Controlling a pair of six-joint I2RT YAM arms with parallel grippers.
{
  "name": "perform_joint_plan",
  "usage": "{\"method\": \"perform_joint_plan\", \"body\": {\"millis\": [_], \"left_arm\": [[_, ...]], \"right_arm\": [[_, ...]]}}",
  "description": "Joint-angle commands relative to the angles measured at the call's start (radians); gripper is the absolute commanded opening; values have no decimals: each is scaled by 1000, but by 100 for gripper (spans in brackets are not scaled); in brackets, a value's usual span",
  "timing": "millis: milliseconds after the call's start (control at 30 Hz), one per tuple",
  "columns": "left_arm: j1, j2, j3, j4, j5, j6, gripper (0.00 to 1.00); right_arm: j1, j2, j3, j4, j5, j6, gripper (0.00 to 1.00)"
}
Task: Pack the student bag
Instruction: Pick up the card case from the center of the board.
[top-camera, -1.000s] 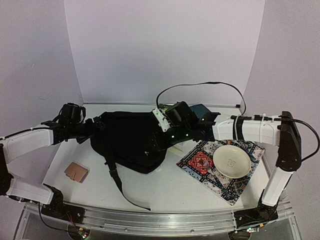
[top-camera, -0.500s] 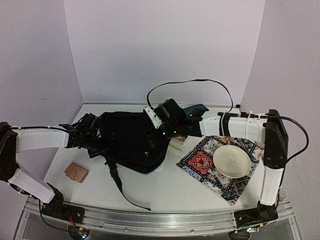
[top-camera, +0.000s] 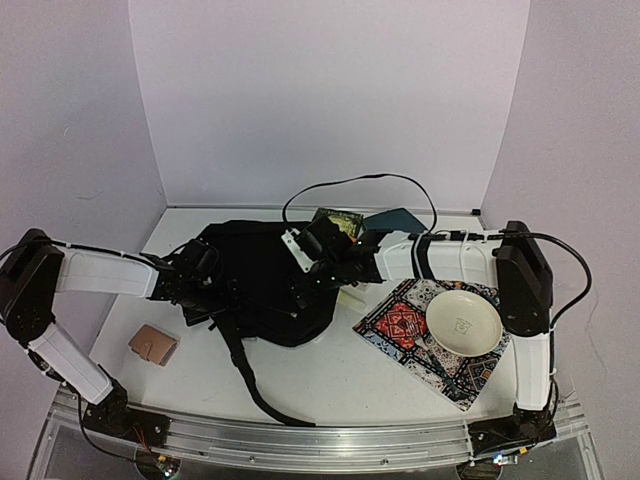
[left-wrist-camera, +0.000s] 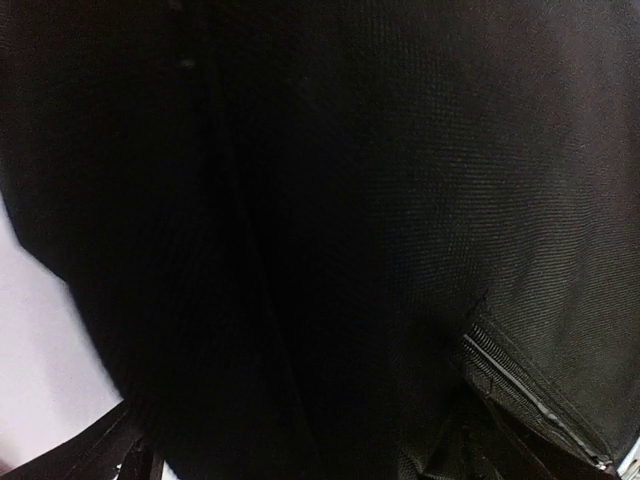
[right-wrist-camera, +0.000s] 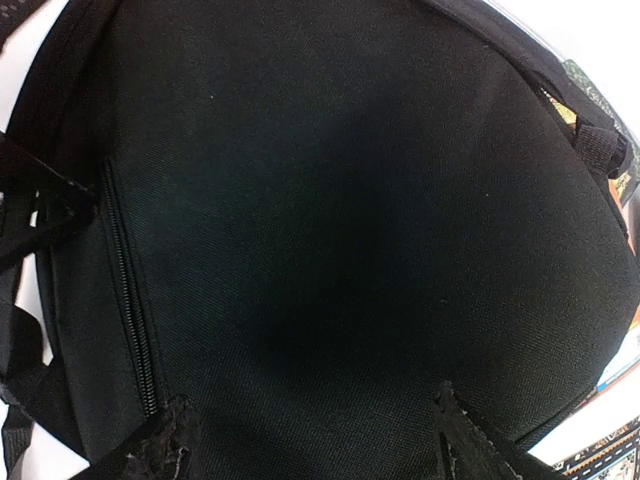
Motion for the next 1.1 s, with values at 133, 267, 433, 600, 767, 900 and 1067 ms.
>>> {"method": "perform_joint_plan", "body": {"millis": [133,267,433,600,767,900,1067], "left_arm": [[4,-148,82,-225,-143,-25,100],[23,-185,75,-316,-178,-72,99],[96,-285,28,-384,-166,-137,99],[193,-336,-1,-471,-159,-189,100],[227,-331,-22,-548,-192,-273,100],[263,-310,-50,-565,-173,-304,100],[337,-291,-71,-592,-141,-329,100]], "right_arm": [[4,-97,-52,5,-47,42,81],[4,-139,-108,47,-72,57,81],[5,-170,-164,104,-104,62,82],[4,-210,-234,173,-129,62,83],[4,-239,-281,213,-145,54,84],[5,-258,-308,234,-157,40,84],[4,-282,-343,260,-143,25,84]]}}
